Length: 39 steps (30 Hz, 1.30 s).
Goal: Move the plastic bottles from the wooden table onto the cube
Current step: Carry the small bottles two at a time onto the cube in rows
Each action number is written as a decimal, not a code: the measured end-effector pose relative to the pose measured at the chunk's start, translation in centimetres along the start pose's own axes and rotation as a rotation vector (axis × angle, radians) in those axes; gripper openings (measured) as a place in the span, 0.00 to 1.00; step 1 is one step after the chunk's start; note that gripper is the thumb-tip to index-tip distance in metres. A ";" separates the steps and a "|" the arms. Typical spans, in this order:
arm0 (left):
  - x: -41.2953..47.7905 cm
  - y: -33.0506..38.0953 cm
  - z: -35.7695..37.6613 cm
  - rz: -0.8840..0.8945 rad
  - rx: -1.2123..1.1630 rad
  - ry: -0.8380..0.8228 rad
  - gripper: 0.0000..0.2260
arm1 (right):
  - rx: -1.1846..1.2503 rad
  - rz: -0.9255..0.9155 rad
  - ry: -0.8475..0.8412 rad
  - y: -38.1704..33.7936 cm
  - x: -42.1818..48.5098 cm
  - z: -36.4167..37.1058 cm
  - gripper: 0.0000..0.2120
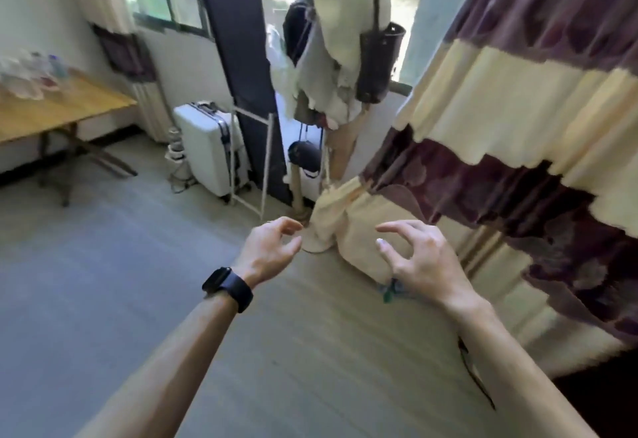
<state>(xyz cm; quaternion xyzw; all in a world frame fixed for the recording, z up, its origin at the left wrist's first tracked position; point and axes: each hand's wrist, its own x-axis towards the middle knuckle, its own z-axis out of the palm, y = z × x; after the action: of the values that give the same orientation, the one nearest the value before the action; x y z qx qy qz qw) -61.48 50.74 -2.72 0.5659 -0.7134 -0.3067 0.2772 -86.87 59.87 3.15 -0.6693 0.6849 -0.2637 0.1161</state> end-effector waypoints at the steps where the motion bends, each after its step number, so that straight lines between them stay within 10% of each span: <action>1: -0.2 -1.3 -1.2 -0.043 0.008 0.038 0.09 | -0.001 -0.056 -0.028 -0.9 1.8 1.0 0.12; 15: 1.9 -1.1 -8.7 -0.431 0.275 0.459 0.12 | 0.082 -0.603 -0.332 -8.6 21.0 6.2 0.25; 39: 24.6 -24.6 -36.6 -0.513 0.216 0.641 0.11 | 0.119 -0.669 -0.360 -33.9 51.8 28.4 0.23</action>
<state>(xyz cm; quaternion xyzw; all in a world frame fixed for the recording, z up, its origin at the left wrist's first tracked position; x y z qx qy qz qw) -23.66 17.96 4.06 0.8178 -0.4550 -0.0977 0.3386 -47.31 4.52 7.10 -0.8835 0.3808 -0.2044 0.1808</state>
